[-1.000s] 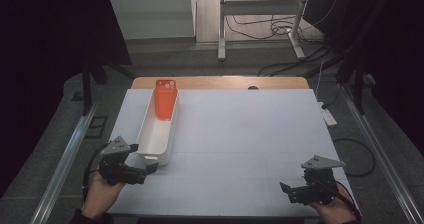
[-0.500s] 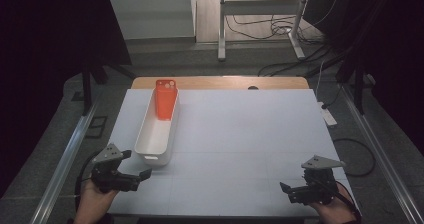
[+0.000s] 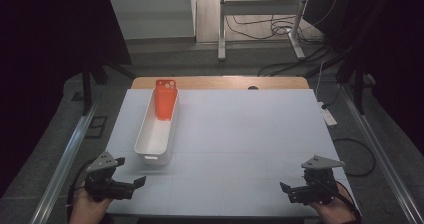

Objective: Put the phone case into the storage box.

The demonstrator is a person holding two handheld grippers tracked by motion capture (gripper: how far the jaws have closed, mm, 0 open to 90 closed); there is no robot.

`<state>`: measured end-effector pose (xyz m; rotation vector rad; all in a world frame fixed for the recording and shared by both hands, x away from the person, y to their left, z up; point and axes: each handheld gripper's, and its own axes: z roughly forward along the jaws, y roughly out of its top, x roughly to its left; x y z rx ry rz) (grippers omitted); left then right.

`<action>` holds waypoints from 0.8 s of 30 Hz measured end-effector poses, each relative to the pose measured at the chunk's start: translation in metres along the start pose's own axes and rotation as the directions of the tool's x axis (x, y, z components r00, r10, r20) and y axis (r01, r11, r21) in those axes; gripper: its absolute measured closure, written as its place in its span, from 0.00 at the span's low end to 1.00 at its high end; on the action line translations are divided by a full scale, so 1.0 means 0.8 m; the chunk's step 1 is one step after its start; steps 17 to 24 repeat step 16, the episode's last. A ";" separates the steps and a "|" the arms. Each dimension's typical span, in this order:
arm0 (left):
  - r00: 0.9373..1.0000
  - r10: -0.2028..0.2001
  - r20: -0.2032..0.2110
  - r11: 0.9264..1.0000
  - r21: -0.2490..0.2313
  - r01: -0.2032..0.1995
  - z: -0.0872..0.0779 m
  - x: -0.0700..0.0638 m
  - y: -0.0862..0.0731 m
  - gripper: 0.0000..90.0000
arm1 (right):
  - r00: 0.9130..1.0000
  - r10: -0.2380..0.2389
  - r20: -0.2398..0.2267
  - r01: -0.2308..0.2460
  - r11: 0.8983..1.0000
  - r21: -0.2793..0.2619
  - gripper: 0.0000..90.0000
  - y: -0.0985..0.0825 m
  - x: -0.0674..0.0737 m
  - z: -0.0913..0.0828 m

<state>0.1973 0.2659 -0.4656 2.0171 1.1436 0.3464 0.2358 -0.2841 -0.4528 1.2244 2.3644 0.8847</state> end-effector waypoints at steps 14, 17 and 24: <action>1.000 0.008 -0.011 1.000 -0.015 -0.008 -0.004 -0.002 -0.007 0.00 | 1.000 0.000 0.002 0.000 1.000 0.003 0.00 0.000 0.001 0.000; 1.000 0.017 -0.008 1.000 -0.010 -0.017 -0.003 -0.003 -0.006 0.00 | 1.000 -0.001 0.002 0.001 1.000 0.003 0.00 0.000 0.000 0.001; 1.000 0.017 -0.008 1.000 -0.010 -0.017 -0.003 -0.003 -0.006 0.00 | 1.000 -0.001 0.002 0.001 1.000 0.003 0.00 0.000 0.000 0.001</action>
